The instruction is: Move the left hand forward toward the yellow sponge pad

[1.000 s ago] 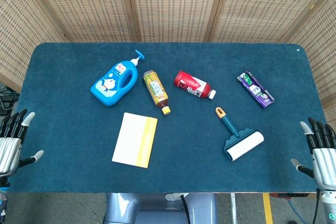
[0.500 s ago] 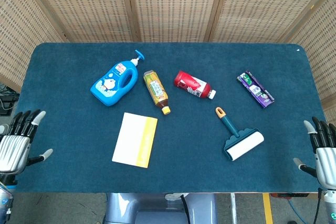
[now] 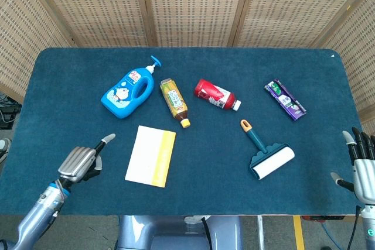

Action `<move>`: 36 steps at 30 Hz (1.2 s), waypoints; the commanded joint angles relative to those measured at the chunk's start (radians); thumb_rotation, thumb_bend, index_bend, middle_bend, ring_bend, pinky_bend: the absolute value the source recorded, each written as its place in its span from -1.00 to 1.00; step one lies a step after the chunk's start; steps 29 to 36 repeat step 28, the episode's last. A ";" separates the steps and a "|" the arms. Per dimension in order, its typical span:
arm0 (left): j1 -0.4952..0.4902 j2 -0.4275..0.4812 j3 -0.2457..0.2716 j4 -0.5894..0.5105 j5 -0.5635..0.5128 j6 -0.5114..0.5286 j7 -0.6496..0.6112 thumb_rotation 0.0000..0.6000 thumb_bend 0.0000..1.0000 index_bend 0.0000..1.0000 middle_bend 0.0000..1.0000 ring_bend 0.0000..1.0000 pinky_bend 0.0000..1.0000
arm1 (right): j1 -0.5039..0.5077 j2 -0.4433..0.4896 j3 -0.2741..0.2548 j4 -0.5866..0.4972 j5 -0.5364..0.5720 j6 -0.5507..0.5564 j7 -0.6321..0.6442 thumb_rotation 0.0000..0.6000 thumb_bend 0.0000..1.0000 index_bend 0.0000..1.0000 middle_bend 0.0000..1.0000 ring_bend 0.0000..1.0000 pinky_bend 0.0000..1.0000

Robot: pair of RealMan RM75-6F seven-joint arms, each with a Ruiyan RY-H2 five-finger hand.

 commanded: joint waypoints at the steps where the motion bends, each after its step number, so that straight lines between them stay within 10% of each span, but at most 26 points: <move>1: -0.153 -0.057 -0.034 -0.055 -0.279 -0.175 0.102 1.00 1.00 -1.00 1.00 1.00 1.00 | 0.004 -0.005 0.004 0.008 0.013 -0.011 -0.006 1.00 -1.00 -1.00 -1.00 -1.00 -1.00; 16: -0.332 -0.153 -0.008 0.014 -0.589 -0.303 0.126 1.00 1.00 -1.00 1.00 1.00 1.00 | 0.010 -0.015 0.004 0.023 0.029 -0.028 -0.014 1.00 -1.00 -1.00 -1.00 -1.00 -1.00; 36: -0.370 -0.167 0.025 0.026 -0.607 -0.276 0.104 1.00 1.00 -1.00 1.00 1.00 1.00 | 0.008 -0.011 0.004 0.023 0.026 -0.023 -0.001 1.00 -1.00 -1.00 -1.00 -1.00 -1.00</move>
